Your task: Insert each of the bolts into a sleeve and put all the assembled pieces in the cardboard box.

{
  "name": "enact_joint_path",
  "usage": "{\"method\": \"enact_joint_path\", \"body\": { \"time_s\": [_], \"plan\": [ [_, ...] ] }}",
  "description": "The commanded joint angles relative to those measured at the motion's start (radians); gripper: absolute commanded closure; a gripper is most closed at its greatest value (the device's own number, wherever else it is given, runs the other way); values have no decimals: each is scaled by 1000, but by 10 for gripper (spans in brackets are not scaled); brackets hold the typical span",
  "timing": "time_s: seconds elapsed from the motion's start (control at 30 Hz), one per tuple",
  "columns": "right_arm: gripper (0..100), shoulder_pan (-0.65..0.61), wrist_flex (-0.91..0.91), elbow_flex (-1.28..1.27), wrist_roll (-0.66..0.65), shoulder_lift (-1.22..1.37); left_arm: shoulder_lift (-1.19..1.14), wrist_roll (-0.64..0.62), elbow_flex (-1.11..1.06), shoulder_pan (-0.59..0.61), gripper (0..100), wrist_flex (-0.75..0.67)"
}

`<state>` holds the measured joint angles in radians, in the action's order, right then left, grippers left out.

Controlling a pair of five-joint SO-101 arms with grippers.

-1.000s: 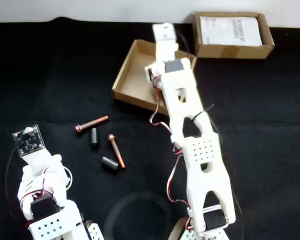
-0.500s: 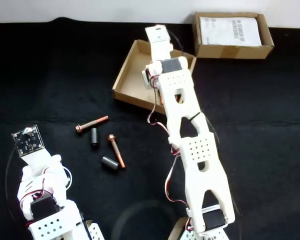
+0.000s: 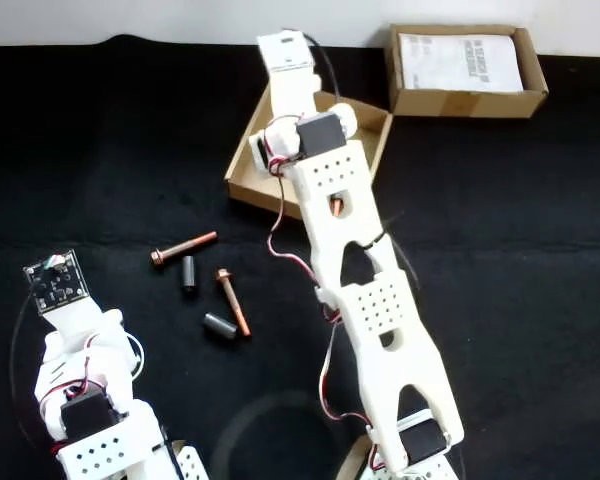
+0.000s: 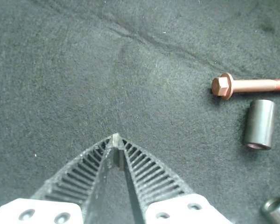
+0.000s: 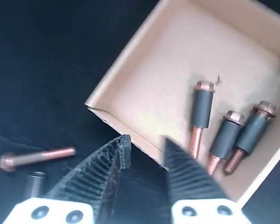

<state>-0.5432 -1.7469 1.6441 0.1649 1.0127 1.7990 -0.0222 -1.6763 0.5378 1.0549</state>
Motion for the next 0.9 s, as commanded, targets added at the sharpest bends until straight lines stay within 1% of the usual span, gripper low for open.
{"method": "enact_joint_path", "body": {
  "time_s": [0.0,0.17,0.27,0.37,0.47,0.87],
  "plan": [
    [990,-10,-16,124,51,-153,7,6,-19,7,991,2],
    [991,-38,-18,122,52,-262,5,6,-19,7,991,2],
    [991,-77,-18,117,51,-332,4,6,-19,7,991,2],
    [991,-117,-19,35,51,-418,2,6,-19,7,991,2],
    [991,-148,-19,-140,51,-545,2,6,-19,7,991,2],
    [991,-274,-15,-1038,46,-1064,2,6,-19,7,991,2]
  ]
}}
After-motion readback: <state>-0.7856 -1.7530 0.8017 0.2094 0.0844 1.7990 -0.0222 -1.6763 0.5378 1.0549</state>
